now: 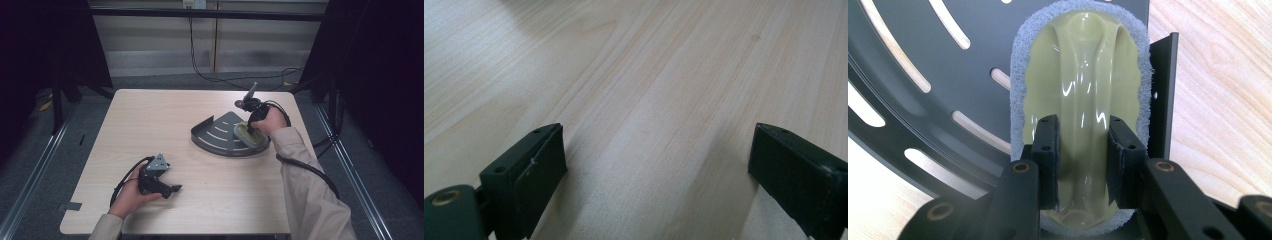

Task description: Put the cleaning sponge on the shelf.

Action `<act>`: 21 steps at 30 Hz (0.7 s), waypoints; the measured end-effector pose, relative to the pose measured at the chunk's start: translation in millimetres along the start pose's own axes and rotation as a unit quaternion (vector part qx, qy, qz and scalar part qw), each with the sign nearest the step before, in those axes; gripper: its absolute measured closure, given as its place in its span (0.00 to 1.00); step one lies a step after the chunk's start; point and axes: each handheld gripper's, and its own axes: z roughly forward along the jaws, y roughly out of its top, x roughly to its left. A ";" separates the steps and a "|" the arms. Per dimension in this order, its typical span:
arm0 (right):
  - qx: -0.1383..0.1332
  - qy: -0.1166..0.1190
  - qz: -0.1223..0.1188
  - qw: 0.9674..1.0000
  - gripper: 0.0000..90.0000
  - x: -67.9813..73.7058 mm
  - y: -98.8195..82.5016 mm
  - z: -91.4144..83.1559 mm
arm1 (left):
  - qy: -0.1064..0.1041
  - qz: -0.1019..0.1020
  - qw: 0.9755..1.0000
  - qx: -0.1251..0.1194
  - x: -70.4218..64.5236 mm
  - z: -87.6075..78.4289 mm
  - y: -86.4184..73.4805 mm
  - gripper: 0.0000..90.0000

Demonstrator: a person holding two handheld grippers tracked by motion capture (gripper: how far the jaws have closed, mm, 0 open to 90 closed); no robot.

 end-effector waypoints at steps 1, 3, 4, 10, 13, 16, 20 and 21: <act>0.000 0.000 0.000 1.000 0.77 -0.2 -0.2 0.2 | 0.000 0.000 1.000 0.000 0.0 0.0 0.0 0.09; 0.003 -0.001 0.002 1.000 0.76 -0.2 -0.7 0.8 | 0.000 0.000 1.000 0.000 0.0 0.0 0.0 0.09; 0.003 -0.001 0.003 1.000 0.75 -0.2 -0.7 0.9 | 0.000 0.000 1.000 0.000 0.0 0.0 0.0 0.09; 0.000 -0.003 0.004 1.000 0.74 -1.2 -1.5 0.6 | 0.000 0.000 1.000 0.000 0.0 0.0 0.0 0.09; 0.000 -0.003 0.006 1.000 0.73 -1.3 -1.4 0.4 | 0.001 0.001 1.000 0.001 0.0 -0.1 0.1 0.09; -0.003 -0.004 0.007 1.000 0.70 -1.3 -1.3 0.1 | 0.000 0.001 1.000 0.002 0.0 -0.2 0.1 0.09; -0.004 -0.005 0.014 1.000 0.62 -0.6 -1.1 -0.4 | 0.000 0.000 1.000 0.001 0.0 -0.2 0.1 0.09; -0.003 -0.006 0.017 1.000 0.60 -0.2 -1.0 -0.8 | 0.000 0.001 1.000 0.001 0.1 -0.1 0.1 0.09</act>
